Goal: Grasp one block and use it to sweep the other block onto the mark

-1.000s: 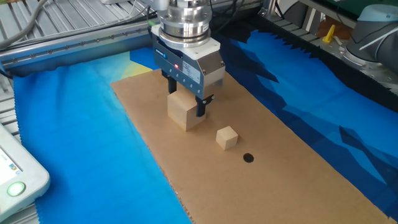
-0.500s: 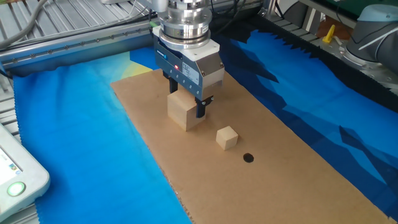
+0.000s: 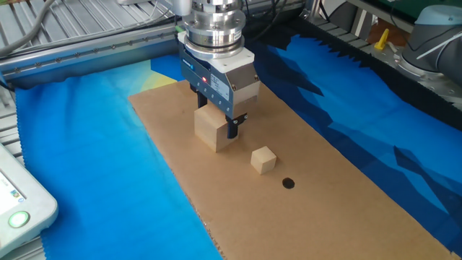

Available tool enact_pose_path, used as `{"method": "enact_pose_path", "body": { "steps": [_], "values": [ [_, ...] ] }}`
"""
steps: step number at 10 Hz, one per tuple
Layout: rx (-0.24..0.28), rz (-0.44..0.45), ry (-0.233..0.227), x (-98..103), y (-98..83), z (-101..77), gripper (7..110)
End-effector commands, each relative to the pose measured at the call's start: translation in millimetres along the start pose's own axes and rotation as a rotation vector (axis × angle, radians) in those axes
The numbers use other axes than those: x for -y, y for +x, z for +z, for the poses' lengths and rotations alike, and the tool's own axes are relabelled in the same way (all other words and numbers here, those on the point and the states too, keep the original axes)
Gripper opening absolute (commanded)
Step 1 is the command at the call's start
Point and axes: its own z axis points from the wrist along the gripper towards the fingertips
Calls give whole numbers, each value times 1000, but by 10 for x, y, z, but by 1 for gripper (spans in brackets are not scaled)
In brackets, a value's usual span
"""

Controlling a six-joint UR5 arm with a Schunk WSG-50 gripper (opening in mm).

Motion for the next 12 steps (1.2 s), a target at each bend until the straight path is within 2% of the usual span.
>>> {"method": "enact_pose_path", "body": {
  "steps": [1, 2, 3, 5, 6, 7, 8, 9, 10, 11, 12],
  "values": [
    [-5, -77, -24, -39, 10, -18, 7],
    [7, -144, -41, -68, -12, -27, 7],
    [7, -142, -57, -105, -9, -30, 66],
    [-14, -100, -29, -34, 37, -27, 66],
    [-19, -43, -4, 17, 36, -27, 44],
    [-24, -16, 48, 141, 34, -36, 44],
    [-30, -3, 28, 91, 50, -37, 7],
    [-31, -2, 37, 115, 47, -43, 7],
    [-30, 0, 23, 76, 42, -49, 7],
    [-25, -43, -8, 12, 31, -53, 7],
    [-16, -121, -80, -128, 26, -69, 44]
  ]
}}
